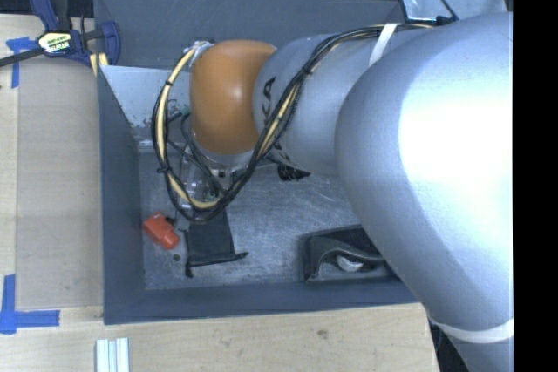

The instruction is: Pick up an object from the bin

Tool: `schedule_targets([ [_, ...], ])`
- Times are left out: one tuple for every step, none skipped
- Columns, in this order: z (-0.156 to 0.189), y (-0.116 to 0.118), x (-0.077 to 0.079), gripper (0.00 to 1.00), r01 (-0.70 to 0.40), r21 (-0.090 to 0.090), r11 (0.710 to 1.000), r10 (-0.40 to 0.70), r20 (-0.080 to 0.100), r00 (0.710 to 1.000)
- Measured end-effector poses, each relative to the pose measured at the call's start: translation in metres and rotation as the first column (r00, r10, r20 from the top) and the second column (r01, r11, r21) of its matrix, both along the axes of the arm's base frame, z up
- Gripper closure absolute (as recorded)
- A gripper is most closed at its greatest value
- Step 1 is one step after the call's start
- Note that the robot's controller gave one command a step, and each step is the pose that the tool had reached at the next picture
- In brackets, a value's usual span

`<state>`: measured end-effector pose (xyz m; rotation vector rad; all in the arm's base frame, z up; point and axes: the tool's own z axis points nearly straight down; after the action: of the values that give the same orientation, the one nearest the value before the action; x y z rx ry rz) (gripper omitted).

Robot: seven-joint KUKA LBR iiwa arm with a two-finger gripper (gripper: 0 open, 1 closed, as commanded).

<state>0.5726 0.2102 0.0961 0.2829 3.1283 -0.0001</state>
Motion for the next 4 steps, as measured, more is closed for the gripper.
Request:
schedule_targets([
  [-0.0258,-0.0233,-0.0821,0.0,-0.351,0.0,0.937,0.351,0.0,0.937],
  [-0.0248,-0.0232,-0.0805,1.0,-0.348,0.0,0.937,0.348,0.003,0.937],
  [-0.0247,-0.0234,-0.0798,0.0,-0.348,0.0,0.938,0.348,0.005,0.938],
  [-0.0249,-0.0234,-0.0805,1.0,-0.347,0.0,0.938,0.347,0.004,0.938],
])
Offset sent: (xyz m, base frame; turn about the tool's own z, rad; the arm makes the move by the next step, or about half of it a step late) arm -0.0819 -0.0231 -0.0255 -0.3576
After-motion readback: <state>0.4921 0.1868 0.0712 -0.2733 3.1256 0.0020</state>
